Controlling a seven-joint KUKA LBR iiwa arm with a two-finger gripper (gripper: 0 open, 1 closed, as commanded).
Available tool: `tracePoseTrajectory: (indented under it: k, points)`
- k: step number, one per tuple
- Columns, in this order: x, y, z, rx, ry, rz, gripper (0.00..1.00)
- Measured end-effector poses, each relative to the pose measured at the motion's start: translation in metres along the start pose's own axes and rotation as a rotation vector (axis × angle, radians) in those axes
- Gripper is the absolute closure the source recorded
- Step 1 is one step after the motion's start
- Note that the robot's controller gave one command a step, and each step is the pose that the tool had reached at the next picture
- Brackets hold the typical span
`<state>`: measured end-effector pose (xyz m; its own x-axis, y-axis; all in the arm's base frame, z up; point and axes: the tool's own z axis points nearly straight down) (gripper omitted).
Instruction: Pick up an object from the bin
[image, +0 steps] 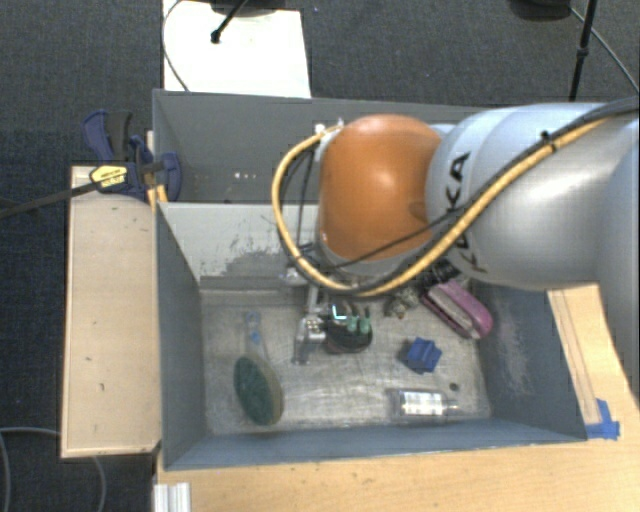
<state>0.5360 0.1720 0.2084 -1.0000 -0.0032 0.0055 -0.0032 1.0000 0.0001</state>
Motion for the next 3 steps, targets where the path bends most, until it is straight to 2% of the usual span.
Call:
tracePoseTrajectory:
  k: [1, 2, 3]
  points:
    - [0.002, -0.113, 0.061, 0.003, -0.003, -0.043, 0.00]
    - [-0.019, -0.099, 0.105, -0.003, -0.032, -0.176, 0.00]
    - [-0.061, -0.167, 0.130, -0.005, -0.035, -0.072, 0.00]
